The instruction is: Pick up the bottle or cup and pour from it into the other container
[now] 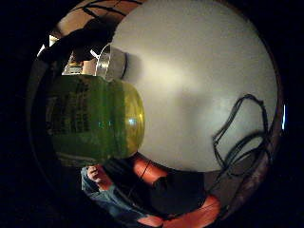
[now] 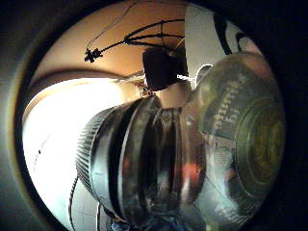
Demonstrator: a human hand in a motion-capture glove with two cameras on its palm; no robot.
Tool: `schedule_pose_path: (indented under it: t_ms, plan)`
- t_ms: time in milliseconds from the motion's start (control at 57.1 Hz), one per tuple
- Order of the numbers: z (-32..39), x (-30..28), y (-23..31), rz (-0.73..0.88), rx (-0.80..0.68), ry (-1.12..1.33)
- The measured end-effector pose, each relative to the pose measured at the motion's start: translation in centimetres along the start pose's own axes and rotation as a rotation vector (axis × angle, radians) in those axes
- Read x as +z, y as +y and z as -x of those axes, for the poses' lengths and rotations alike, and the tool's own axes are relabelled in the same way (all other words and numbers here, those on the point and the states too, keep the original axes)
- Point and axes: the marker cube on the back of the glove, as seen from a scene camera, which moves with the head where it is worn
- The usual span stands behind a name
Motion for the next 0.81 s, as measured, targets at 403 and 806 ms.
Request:
schedule_pose_path:
  t_ms: [403,806]
  plan:
    - [5.0,-0.1,-0.9,-0.038,0.027,0.082]
    - [9.0,-0.7,-4.2,-0.036,0.089,0.273]
